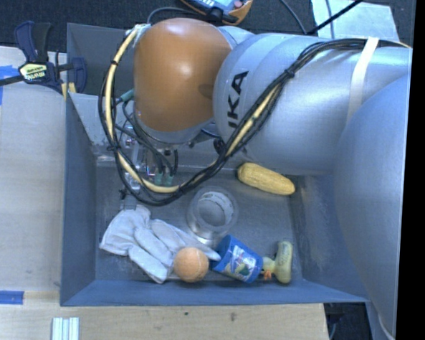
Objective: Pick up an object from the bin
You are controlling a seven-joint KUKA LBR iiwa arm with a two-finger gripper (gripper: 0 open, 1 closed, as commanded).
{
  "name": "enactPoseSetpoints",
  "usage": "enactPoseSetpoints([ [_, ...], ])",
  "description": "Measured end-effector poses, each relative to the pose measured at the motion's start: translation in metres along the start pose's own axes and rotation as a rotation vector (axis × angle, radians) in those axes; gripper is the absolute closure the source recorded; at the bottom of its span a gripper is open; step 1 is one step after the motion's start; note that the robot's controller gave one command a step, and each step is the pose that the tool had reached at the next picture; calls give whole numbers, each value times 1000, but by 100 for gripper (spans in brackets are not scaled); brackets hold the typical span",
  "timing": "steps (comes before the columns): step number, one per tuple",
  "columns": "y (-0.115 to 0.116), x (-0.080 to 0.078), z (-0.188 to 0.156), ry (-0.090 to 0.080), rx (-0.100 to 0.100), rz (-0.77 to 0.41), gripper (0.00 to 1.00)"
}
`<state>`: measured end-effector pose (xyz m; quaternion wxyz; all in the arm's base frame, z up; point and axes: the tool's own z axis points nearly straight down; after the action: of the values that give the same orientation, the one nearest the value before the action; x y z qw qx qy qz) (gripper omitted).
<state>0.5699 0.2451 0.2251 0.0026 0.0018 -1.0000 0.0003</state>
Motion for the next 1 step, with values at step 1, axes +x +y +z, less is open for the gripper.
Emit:
enactPoseSetpoints([
  [1,-1,-2,-5,-8,-2,4,0],
])
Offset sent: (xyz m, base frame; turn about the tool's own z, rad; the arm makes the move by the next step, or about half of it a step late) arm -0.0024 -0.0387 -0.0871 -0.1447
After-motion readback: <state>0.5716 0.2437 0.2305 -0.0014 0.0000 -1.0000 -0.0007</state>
